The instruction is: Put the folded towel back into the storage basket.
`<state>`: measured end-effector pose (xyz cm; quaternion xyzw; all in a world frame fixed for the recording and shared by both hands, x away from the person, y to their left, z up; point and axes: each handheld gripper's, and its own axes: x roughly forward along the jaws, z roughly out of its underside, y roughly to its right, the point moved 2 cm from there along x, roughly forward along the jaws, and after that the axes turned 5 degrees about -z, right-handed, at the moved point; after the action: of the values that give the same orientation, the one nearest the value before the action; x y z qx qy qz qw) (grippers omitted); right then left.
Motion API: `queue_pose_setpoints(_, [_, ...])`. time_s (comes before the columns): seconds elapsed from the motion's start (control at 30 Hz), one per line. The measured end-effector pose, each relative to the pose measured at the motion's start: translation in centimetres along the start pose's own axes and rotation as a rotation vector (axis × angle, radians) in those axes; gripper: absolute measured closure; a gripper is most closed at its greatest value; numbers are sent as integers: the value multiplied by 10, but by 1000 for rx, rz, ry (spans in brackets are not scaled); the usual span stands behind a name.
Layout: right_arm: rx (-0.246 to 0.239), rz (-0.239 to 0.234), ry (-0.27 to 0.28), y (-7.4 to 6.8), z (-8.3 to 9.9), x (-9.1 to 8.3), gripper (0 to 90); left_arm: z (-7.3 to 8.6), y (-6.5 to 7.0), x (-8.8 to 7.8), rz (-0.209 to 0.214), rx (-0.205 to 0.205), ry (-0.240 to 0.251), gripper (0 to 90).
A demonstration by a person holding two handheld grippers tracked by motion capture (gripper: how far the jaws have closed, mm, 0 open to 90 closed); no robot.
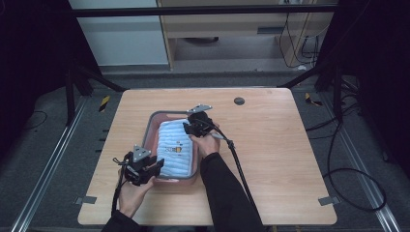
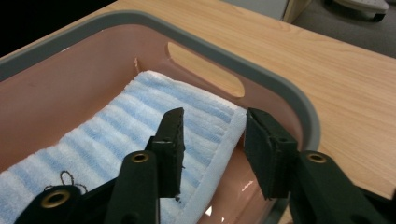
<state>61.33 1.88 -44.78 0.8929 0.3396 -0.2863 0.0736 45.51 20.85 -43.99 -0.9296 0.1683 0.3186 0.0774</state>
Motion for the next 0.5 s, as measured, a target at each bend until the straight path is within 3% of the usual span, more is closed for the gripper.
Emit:
queue_pose_setpoints(0.2, [14,7,74,5,-7,-21,438,-10,-8,-13,-7,-1,73,485])
queue_pose_setpoints(0.27, [19,7,79,6,-7,-25,422,-11,-10,-15,-2,-4,82,472])
queue_pose_setpoints(0.5, [33,10,130,15,-10,-63,296,-15,-18,-21,-8,-18,110,372])
